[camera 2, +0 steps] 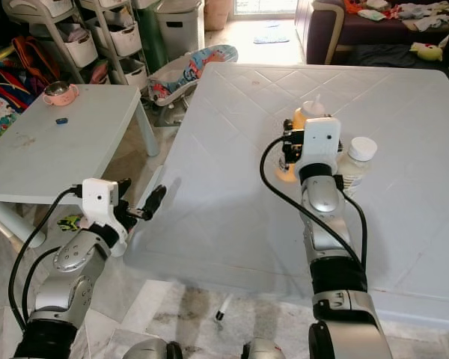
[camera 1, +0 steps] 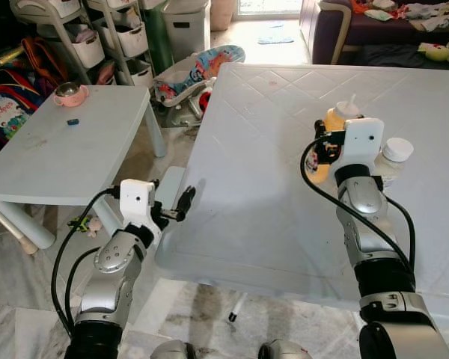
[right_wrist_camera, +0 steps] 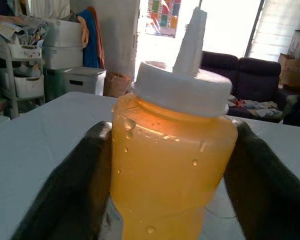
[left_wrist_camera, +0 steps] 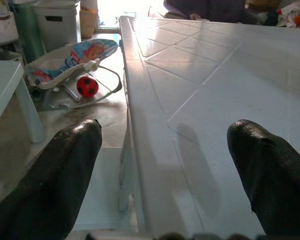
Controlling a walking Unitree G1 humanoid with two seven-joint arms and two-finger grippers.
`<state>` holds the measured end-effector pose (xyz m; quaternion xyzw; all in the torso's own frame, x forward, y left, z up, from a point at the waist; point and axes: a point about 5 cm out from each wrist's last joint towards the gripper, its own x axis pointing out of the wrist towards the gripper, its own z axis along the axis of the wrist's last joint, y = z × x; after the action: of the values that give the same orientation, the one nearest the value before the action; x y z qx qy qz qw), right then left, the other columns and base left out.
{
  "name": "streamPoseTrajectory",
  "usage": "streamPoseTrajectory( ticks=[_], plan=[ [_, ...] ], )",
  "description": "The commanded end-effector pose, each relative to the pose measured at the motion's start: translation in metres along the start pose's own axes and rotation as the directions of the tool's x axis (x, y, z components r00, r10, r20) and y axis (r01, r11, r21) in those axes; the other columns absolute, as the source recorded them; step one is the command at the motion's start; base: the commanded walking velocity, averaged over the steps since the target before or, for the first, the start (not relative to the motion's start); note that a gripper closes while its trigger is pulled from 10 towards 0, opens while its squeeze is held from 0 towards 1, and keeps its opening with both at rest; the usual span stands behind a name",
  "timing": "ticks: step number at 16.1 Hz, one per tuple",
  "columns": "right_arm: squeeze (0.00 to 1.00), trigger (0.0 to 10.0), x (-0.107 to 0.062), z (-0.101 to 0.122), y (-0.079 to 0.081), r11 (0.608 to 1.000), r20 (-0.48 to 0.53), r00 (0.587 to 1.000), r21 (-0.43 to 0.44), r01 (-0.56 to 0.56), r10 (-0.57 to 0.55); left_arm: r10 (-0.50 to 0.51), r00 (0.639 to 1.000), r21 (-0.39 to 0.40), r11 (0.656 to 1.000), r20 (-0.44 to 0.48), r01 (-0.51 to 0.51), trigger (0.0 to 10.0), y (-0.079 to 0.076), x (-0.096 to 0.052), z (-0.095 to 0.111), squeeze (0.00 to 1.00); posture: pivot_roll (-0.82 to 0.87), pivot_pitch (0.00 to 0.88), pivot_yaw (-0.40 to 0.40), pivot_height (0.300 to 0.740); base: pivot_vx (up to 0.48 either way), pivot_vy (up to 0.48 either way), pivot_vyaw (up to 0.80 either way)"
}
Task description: Restocking fridge
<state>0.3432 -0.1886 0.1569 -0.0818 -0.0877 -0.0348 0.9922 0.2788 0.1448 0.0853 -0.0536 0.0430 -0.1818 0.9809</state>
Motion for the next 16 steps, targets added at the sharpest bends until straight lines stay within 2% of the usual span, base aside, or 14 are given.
streamPoseTrajectory(
  ticks=[1,3,5,6,7,8,10,13,16],
  plan=[
    [0.0,0.0,0.003,0.004,-0.001,1.0,0.012,1.0,0.004,0.003,-0.004,0.002,1.0,0.019,1.0,-0.007,-0.002,10.0,0.001,-0.001,0.001,0.0,0.0,0.016,0.081,0.74,0.0,0.0,0.0],
    [0.0,0.7,0.003,0.004,-0.001,1.0,0.012,1.0,0.004,0.004,-0.004,0.004,1.0,0.025,1.0,-0.012,-0.004,10.0,0.002,-0.001,0.001,0.0,0.01,0.016,0.079,0.74,0.0,0.0,0.0],
    [0.0,1.3,0.005,0.01,0.004,1.0,0.035,0.999,0.019,-0.019,0.018,0.017,0.999,0.067,0.998,-0.03,-0.014,10.0,0.01,0.0,0.003,0.0,0.02,0.02,0.074,0.74,0.0,0.0,0.0],
    [0.0,1.2,0.004,0.013,0.008,0.998,0.046,0.998,0.036,-0.043,0.042,0.03,0.998,0.12,0.992,-0.05,-0.024,10.0,0.021,-0.003,0.003,0.0,0.01,0.02,0.069,0.74,0.0,0.0,0.0],
    [0.0,1.8,0.003,0.014,0.01,0.998,0.055,0.997,0.037,-0.059,0.057,0.037,0.998,0.129,0.991,-0.059,-0.029,10.0,0.028,-0.005,0.003,0.0,0.01,0.02,0.069,0.74,0.0,0.0,0.0],
    [0.0,10.0,0.001,0.014,0.016,0.996,0.058,0.995,0.032,-0.078,0.076,0.065,0.995,0.154,0.987,-0.079,-0.052,10.0,0.04,-0.007,0.003,0.0,0.01,0.013,0.071,0.74,0.0,0.0,0.0],
    [0.0,10.0,0.0,0.014,0.019,0.996,0.059,0.995,0.033,-0.088,0.086,0.076,0.994,0.166,0.984,-0.083,-0.061,10.0,0.046,-0.008,0.004,0.0,0.01,0.009,0.073,0.74,0.0,0.0,0.0],
    [0.0,10.0,-0.005,0.017,0.022,0.994,0.079,0.993,0.044,-0.096,0.092,0.095,0.993,0.162,0.983,-0.076,-0.082,10.0,0.045,-0.007,0.003,0.0,0.01,0.0,0.07,0.74,0.0,0.0,0.0],
    [0.0,10.0,-0.015,0.025,0.033,0.975,0.115,0.98,0.132,-0.18,0.165,0.152,0.987,0.146,0.979,-0.059,-0.142,10.0,0.041,-0.01,-0.003,0.0,0.0,0.0,0.071,0.74,0.0,0.0,0.0]
  ],
)
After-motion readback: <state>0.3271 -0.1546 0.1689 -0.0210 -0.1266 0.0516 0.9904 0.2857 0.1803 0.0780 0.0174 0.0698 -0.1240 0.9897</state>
